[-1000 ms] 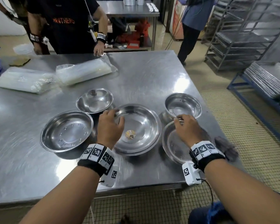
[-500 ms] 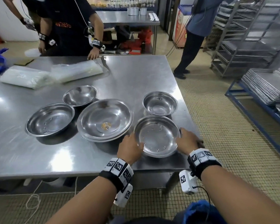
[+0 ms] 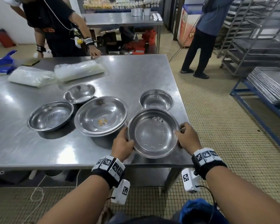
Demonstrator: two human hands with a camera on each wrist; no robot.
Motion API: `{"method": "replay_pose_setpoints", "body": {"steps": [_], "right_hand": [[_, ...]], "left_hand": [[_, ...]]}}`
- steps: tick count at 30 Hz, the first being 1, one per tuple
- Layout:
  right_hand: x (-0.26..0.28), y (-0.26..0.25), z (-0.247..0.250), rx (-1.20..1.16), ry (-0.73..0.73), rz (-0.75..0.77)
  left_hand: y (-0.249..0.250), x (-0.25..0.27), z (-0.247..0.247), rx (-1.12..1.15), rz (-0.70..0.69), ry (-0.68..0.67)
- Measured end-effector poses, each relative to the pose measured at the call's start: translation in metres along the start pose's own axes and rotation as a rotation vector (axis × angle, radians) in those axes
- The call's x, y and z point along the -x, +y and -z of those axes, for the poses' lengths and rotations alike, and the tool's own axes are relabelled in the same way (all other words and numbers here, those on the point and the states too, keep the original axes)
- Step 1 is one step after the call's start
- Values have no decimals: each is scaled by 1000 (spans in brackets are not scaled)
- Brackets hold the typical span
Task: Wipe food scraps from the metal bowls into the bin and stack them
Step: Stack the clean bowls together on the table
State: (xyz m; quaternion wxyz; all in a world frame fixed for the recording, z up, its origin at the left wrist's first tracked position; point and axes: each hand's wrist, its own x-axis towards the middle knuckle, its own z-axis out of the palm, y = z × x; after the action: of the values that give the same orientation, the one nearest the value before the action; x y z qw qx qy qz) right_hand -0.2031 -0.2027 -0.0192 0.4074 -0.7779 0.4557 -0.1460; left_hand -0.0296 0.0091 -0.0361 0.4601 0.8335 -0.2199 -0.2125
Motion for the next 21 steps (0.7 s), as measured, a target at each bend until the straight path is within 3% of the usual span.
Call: {"method": "replay_pose_setpoints", "body": {"steps": [3, 7, 13, 21], "right_hand": [[-1, -10, 4, -74, 114, 93], [-10, -32, -1, -156, 109, 173], [-27, -87, -28, -212, -6, 237], [-46, -149, -88, -219, -201, 262]], "left_hand": [[1, -6, 5, 88, -35, 29], [7, -17, 22, 243, -86, 78], [8, -40, 79, 238, -94, 203], [-17, -70, 165, 230, -72, 207]]}}
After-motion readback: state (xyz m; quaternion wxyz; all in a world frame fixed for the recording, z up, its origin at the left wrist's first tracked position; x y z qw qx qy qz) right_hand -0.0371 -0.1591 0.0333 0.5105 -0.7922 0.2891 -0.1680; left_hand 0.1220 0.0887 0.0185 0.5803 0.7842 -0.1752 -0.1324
